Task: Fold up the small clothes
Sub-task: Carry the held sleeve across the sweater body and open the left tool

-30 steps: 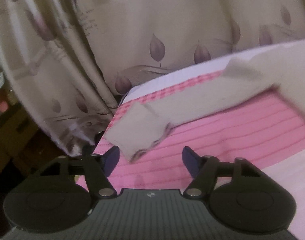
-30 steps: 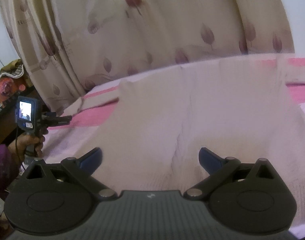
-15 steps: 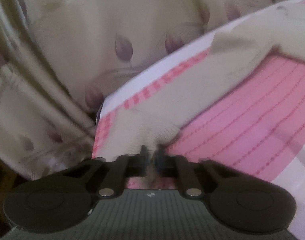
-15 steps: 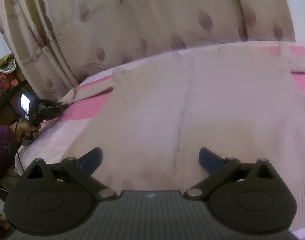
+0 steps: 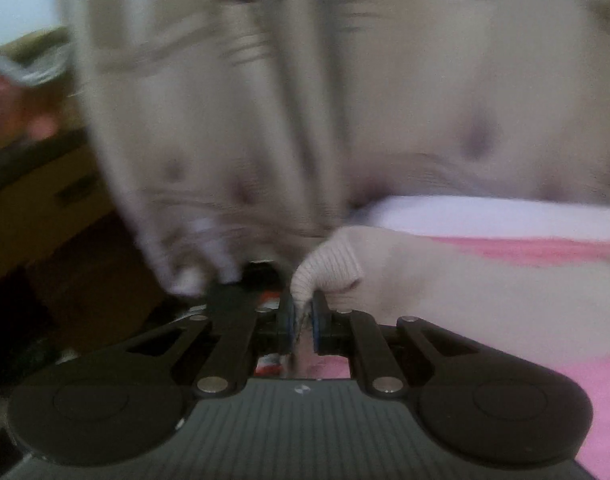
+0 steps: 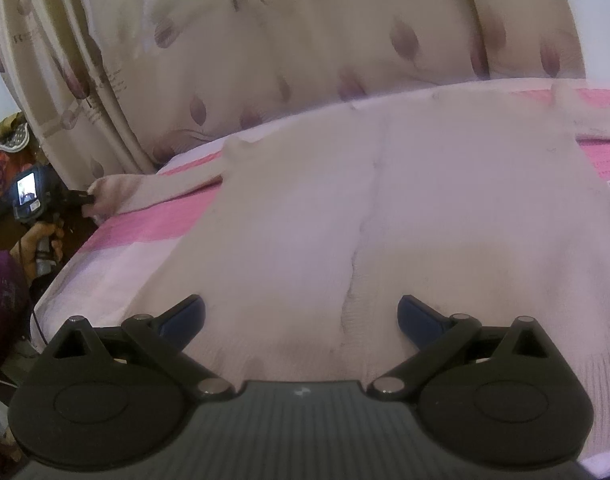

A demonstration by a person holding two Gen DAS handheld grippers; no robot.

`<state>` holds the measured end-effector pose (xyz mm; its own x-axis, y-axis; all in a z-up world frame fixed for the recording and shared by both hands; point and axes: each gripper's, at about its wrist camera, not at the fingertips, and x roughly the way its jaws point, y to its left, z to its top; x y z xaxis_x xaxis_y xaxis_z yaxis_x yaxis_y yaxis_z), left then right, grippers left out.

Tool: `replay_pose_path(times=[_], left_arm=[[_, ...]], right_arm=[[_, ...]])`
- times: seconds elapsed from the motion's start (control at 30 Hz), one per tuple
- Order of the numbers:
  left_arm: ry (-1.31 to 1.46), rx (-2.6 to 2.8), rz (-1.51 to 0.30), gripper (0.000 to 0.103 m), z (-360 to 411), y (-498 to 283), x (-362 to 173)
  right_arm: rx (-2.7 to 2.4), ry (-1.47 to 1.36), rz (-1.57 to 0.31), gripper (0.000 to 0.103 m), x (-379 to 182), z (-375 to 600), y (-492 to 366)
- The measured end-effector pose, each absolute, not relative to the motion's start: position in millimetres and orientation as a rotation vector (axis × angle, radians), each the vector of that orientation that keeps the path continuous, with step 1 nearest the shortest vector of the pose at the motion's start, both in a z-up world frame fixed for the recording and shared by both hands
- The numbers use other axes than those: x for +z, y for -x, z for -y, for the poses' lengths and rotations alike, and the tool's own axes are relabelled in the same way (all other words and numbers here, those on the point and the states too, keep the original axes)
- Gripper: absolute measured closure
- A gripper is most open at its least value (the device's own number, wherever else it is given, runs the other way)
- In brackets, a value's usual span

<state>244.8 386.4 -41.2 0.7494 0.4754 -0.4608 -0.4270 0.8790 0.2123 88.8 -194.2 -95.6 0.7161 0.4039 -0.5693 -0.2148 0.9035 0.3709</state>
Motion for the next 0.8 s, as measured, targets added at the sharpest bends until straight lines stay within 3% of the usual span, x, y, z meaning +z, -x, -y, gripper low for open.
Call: replay_pose_path(times=[0.03,0.1,0.13,0.2,0.27,0.4,0.6,0.8], left_arm=[[-0.071,0.545,-0.541,0.081,-397,-249,-40],[-0.026,0.639,-0.567,0.055,-418,-251,-36],[-0.03,0.677,-0.552,0.051,-422,-249,-35],[-0.039,0.719,-0.511,0.029,-419,-236,-29],[-0.045,0.676,-0.482,0.018,-406,-226,-25],[-0.084,0.525,-0.462,0.013,-346,-202,-23],[-0.032,0.158,-0.484,0.013,-223,-160,-39],[-0.05,-0.073,-0.533,0.013,-117,-118,-75]], right_arm=[[0.347,-0.29,-0.692,0.0,-95,193,-88],[0.346,-0.288,-0.686,0.0,-95,194,-86],[0.345,-0.287,-0.683,0.0,-95,195,-85],[0.337,-0.282,-0.673,0.0,-94,200,-82],[0.309,-0.284,-0.649,0.0,-92,209,-79],[0.216,-0.39,-0.609,0.0,-92,250,-76],[0.058,-0.588,-0.556,0.0,-102,324,-52],[-0.095,-0.555,-0.512,0.0,-112,372,-14]])
